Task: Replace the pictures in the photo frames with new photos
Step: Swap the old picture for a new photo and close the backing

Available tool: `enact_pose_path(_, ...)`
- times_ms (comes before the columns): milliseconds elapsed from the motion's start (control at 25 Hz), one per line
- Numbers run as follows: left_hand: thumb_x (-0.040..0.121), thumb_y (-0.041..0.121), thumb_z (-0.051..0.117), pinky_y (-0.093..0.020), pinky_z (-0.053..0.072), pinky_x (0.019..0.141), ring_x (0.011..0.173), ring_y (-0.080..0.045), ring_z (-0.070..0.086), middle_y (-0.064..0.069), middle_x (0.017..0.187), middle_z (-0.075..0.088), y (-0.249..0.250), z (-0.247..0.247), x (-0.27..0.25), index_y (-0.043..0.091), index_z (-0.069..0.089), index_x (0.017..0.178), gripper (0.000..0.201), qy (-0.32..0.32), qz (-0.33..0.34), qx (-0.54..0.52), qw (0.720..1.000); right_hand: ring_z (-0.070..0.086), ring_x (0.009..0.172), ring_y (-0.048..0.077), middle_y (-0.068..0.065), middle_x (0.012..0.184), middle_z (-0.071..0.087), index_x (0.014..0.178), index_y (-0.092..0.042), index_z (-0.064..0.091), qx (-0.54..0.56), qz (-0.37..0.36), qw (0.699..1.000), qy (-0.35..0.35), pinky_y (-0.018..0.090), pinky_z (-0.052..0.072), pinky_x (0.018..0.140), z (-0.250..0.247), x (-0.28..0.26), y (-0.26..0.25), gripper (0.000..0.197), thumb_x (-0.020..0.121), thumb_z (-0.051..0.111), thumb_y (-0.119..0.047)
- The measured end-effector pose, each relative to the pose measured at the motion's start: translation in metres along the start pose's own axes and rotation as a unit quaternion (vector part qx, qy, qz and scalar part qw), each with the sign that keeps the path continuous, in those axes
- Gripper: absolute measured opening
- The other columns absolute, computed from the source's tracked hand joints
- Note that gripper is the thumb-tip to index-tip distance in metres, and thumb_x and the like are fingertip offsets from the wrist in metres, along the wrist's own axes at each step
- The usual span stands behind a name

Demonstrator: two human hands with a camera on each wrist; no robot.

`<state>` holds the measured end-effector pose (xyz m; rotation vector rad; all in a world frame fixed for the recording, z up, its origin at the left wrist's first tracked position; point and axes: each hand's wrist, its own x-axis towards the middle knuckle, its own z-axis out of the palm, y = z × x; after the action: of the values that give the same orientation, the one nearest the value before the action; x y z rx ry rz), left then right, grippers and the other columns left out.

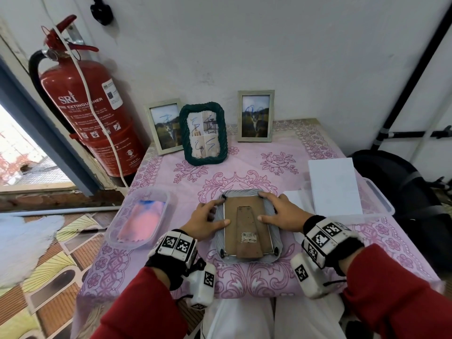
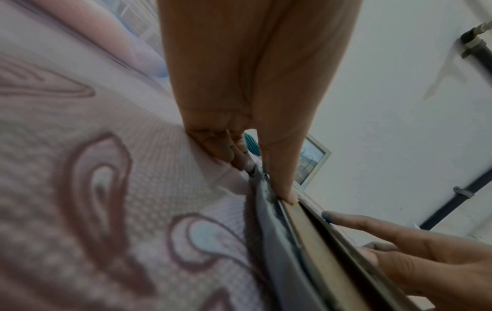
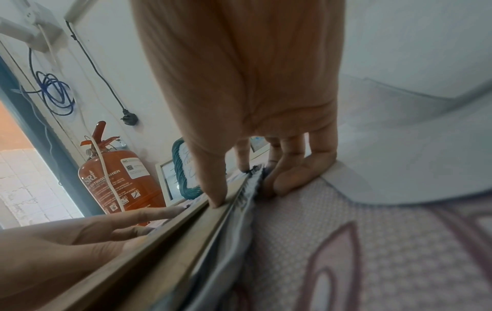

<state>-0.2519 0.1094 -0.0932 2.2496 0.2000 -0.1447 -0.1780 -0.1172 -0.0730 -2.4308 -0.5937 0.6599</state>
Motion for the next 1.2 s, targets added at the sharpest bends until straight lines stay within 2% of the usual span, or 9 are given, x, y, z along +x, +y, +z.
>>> enact_pose_path(80, 0.085, 0.021, 0.066, -0.032, 0.040, 0.105, 0.104, -0.020, 0.045, -0.008, 0.109, 0.035, 0.001, 0.001, -0.003, 0.022, 0.040, 0.140, 0.061, 0.002, -0.017, -0.011, 1.000, 0.045, 0.121, 0.032, 0.019, 0.133, 0.032, 0.147, -0.027, 0.017, -0.003, -0.002, 1.000, 0.009, 0.034, 0.034, 0.108, 0.003, -0.005, 0.002, 0.070, 0.090, 0.055, -0.041)
enact_pose_path(240, 0.091, 0.017, 0.059, -0.036, 0.037, 0.110, 0.120, -0.024, 0.048, -0.017, 0.128, 0.044, 0.003, 0.003, -0.020, 0.010, 0.050, 0.133, 0.044, 0.012, -0.024, -0.081, 0.996, 0.048, 0.111, 0.023, 0.010, 0.119, 0.033, 0.144, -0.023, 0.026, 0.055, -0.019, 0.997, 0.040, 0.030, 0.034, 0.106, 0.009, -0.023, 0.005, 0.059, 0.093, 0.051, -0.039)
enact_pose_path(360, 0.086, 0.017, 0.065, -0.024, 0.040, 0.102, 0.112, -0.020, 0.053, -0.010, 0.120, 0.048, 0.006, 0.010, -0.044, 0.010, 0.057, 0.124, 0.040, 0.063, -0.006, -0.057, 0.996, 0.050, 0.081, 0.004, 0.002, 0.105, 0.038, 0.125, -0.017, 0.050, 0.073, -0.040, 0.992, 0.099, 0.009, 0.038, 0.080, 0.015, -0.041, 0.009, 0.039, 0.090, 0.060, -0.027)
enact_pose_path(440, 0.082, 0.022, 0.070, -0.019, 0.042, 0.092, 0.102, -0.016, 0.055, -0.005, 0.111, 0.048, 0.011, 0.015, -0.059, 0.015, 0.059, 0.118, 0.038, 0.079, 0.002, -0.015, 0.997, 0.051, 0.073, 0.001, 0.002, 0.096, 0.044, 0.105, -0.015, 0.063, 0.042, -0.056, 0.990, 0.126, 0.003, 0.039, 0.067, 0.019, -0.054, 0.011, 0.021, 0.086, 0.065, -0.022)
enact_pose_path(560, 0.076, 0.027, 0.075, -0.016, 0.041, 0.082, 0.089, -0.012, 0.053, -0.002, 0.102, 0.050, 0.015, 0.020, -0.077, 0.015, 0.062, 0.105, 0.034, 0.117, 0.006, 0.052, 0.992, 0.052, 0.068, 0.000, -0.001, 0.083, 0.053, 0.083, -0.018, 0.069, 0.007, -0.063, 0.987, 0.149, 0.007, 0.041, 0.063, 0.026, -0.073, 0.010, 0.010, 0.077, 0.074, -0.024)
enact_pose_path(760, 0.070, 0.027, 0.080, -0.020, 0.045, 0.078, 0.078, -0.011, 0.053, -0.001, 0.091, 0.054, 0.015, 0.025, -0.094, 0.014, 0.067, 0.094, 0.031, 0.161, 0.008, 0.059, 0.985, 0.055, 0.066, 0.005, -0.013, 0.068, 0.054, 0.086, -0.017, 0.073, -0.025, -0.034, 0.983, 0.180, 0.020, 0.046, 0.066, 0.038, -0.088, 0.002, 0.019, 0.073, 0.077, -0.030)
enact_pose_path(920, 0.070, 0.023, 0.080, -0.024, 0.049, 0.073, 0.072, -0.014, 0.058, -0.003, 0.083, 0.061, 0.016, 0.032, -0.099, 0.013, 0.072, 0.085, 0.021, 0.198, -0.004, 0.047, 0.979, 0.062, 0.073, 0.011, -0.004, 0.077, 0.068, 0.084, -0.018, 0.074, -0.013, -0.001, 0.976, 0.219, 0.027, 0.051, 0.069, 0.045, -0.092, -0.001, 0.017, 0.073, 0.077, -0.031)
enact_pose_path(1080, 0.072, 0.012, 0.078, -0.005, 0.045, 0.056, 0.058, -0.003, 0.057, 0.001, 0.068, 0.065, 0.013, 0.042, -0.098, 0.005, 0.073, 0.084, 0.014, 0.205, -0.029, -0.040, 0.977, 0.064, 0.073, 0.009, -0.004, 0.077, 0.071, 0.082, -0.019, 0.071, 0.057, 0.027, 0.969, 0.240, 0.026, 0.053, 0.070, 0.053, -0.092, -0.001, 0.012, 0.073, 0.076, -0.025)
enact_pose_path(1200, 0.072, 0.007, 0.076, -0.002, 0.042, 0.055, 0.058, 0.000, 0.055, -0.001, 0.072, 0.064, 0.014, 0.044, -0.098, 0.005, 0.073, 0.084, 0.012, 0.210, -0.017, -0.056, 0.976, 0.063, 0.070, 0.009, -0.004, 0.075, 0.070, 0.082, -0.016, 0.072, 0.088, 0.019, 0.964, 0.250, 0.029, 0.055, 0.073, 0.056, -0.092, 0.001, 0.010, 0.073, 0.076, -0.020)
